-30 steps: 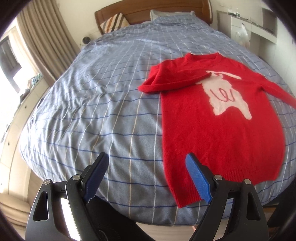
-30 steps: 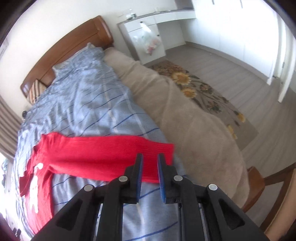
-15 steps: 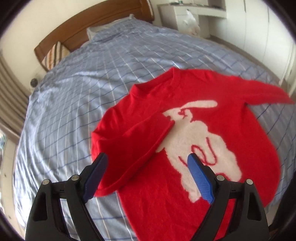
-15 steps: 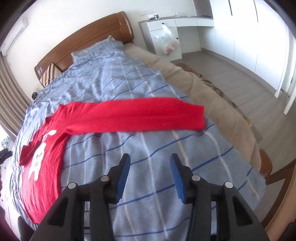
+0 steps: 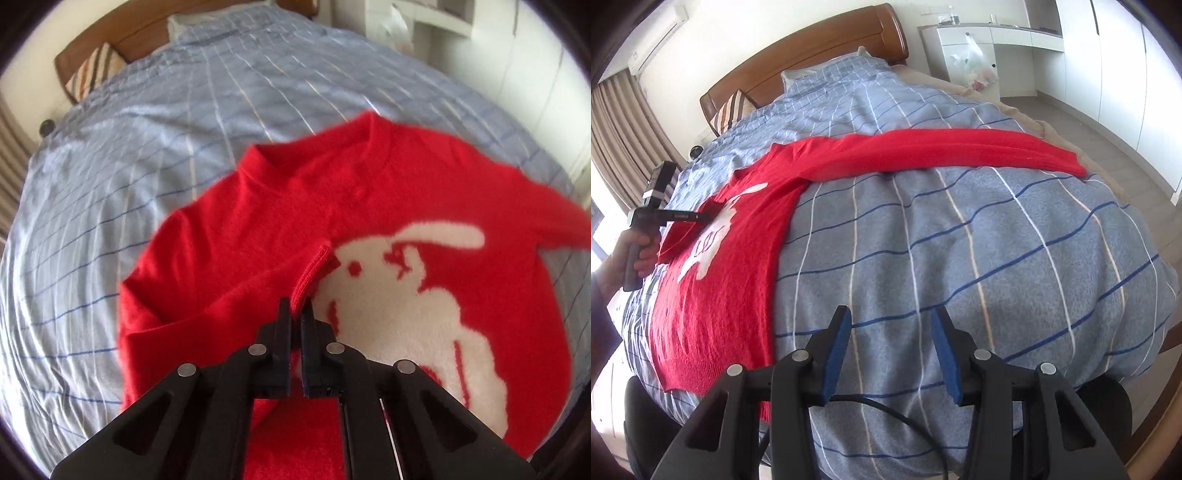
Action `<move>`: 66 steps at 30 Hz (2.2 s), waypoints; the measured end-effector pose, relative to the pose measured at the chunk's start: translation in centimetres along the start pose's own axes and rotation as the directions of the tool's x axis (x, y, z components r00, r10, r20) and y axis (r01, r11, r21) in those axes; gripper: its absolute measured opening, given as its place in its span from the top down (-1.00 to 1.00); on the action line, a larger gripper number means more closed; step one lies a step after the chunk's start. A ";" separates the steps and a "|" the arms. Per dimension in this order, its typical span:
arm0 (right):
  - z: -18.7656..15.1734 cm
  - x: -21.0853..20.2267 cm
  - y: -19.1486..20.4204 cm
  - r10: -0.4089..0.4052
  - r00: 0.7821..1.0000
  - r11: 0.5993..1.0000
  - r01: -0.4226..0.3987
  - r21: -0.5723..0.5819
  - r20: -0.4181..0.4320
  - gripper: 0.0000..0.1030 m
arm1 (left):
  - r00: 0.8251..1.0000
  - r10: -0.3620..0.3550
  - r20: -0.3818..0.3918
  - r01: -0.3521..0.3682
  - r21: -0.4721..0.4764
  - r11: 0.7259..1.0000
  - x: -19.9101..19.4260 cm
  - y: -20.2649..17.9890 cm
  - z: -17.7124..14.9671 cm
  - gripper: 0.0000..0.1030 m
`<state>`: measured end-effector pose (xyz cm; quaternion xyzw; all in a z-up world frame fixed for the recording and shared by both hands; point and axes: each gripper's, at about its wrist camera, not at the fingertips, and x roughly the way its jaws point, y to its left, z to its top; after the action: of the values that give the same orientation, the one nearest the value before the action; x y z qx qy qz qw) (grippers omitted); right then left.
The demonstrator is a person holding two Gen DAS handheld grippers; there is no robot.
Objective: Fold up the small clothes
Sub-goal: 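Grasp the other sleeve cuff with the left tool, then pull the held sleeve straight out from the body with the left tool, then release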
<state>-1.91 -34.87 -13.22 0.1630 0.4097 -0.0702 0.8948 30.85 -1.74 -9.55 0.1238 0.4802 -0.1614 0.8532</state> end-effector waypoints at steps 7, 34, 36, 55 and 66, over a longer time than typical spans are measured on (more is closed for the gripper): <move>-0.9 -1.5 3.0 0.014 0.996 0.996 -0.006 -0.087 0.087 0.13 | 0.965 0.226 0.131 -0.114 -0.569 0.815 -10.4 18.1 -6.3 0.95; -4.2 1.1 6.0 0.025 0.999 0.991 -0.021 -0.133 0.025 0.13 | 0.906 0.381 -0.185 -0.369 -0.786 0.496 -6.9 25.7 -26.1 0.96; -4.3 1.2 6.0 0.024 1.000 0.991 -0.021 -0.132 0.020 0.13 | 0.906 0.381 -0.184 -0.368 -0.786 0.497 -6.8 25.8 -26.1 0.96; -4.9 1.6 6.5 0.029 1.000 0.990 -0.029 -0.135 -0.004 0.13 | 0.943 0.298 -0.147 -0.286 -0.813 0.507 -7.5 27.0 -27.4 0.85; -4.6 1.9 6.7 0.032 0.999 0.990 -0.031 -0.140 0.001 0.13 | 0.922 0.375 -0.093 -0.284 -0.821 0.495 -10.8 29.0 -27.4 -0.55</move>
<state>-2.23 -26.96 -15.93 0.1062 0.4096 -0.0273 0.9056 15.69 36.62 -12.50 -0.2062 0.4241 0.2406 0.8484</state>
